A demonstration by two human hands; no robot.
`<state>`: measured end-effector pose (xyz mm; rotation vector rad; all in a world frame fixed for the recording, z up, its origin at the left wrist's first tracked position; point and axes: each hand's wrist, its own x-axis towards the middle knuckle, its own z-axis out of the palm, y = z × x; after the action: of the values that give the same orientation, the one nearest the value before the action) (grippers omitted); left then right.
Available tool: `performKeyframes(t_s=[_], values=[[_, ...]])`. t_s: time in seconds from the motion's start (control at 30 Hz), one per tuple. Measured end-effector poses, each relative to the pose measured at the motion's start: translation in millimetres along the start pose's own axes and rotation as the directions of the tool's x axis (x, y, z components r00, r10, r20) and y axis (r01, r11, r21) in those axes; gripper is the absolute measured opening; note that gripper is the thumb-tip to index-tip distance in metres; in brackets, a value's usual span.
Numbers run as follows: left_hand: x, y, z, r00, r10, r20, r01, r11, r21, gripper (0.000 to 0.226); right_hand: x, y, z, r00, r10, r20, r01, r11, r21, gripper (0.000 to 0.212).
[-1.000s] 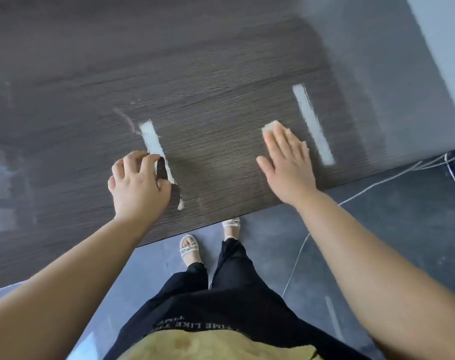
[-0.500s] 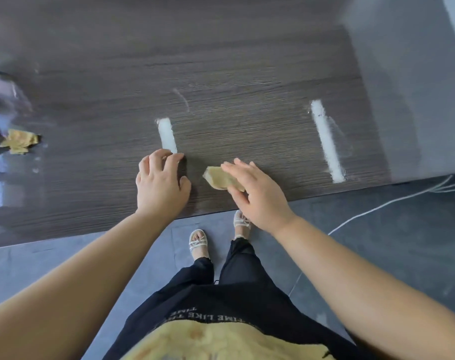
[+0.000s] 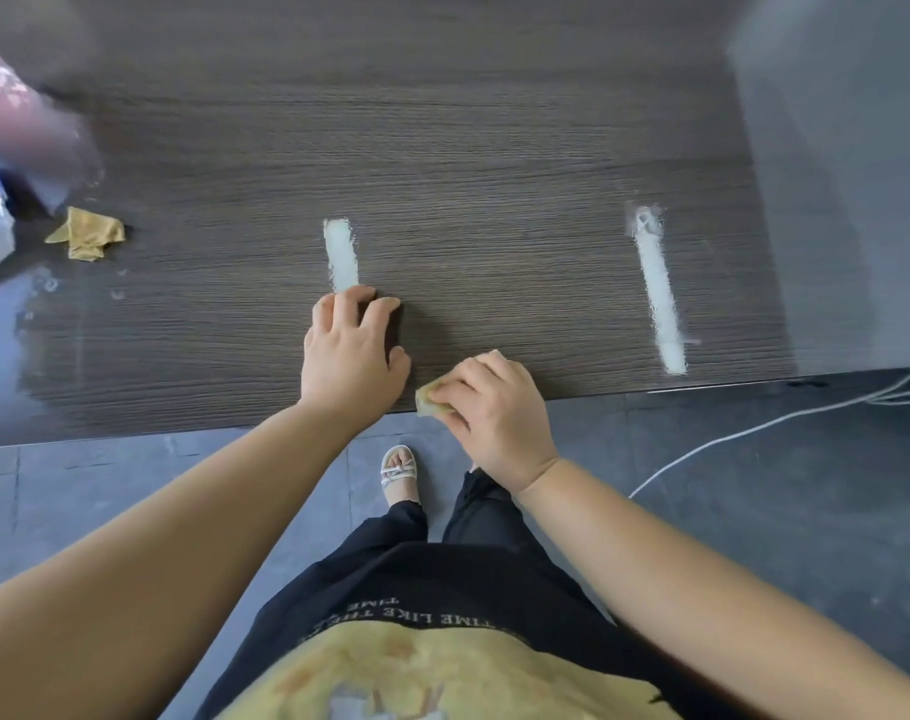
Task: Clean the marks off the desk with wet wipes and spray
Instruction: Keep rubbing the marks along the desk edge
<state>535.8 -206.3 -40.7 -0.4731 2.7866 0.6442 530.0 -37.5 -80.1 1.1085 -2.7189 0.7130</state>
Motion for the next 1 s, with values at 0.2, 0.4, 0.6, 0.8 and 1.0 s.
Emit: performKeyframes(t_s=[0.2, 0.4, 0.6, 0.8, 1.0], values=[[1, -3, -1, 1.0, 0.01, 0.005, -0.01, 1.0, -0.003, 0.05, 29, -19, -43, 0.778, 0.541, 0.318, -0.596, 0.477, 0.646, 0.013], [1, 1, -1, 1.0, 0.004, 0.016, -0.004, 1.0, 0.011, 0.049, 50, 35, -51, 0.584, 0.784, 0.211, -0.734, 0.399, 0.549, 0.032], [2, 3, 1, 1.0, -0.006, 0.008, 0.006, 1.0, 0.027, 0.049, 30, 56, -47, 0.886, 0.453, 0.096, -0.458, 0.889, 0.031, 0.035], [1, 5, 2, 1.0, -0.008, 0.016, 0.008, 1.0, 0.027, 0.05, 15, 25, -27, 0.832, 0.38, 0.404, -0.294, 0.92, -0.259, 0.067], [0, 3, 2, 1.0, -0.003, 0.014, 0.003, 1.0, 0.025, 0.05, 17, 11, -12, 0.817, 0.293, 0.496, -0.151, 0.94, -0.307, 0.077]])
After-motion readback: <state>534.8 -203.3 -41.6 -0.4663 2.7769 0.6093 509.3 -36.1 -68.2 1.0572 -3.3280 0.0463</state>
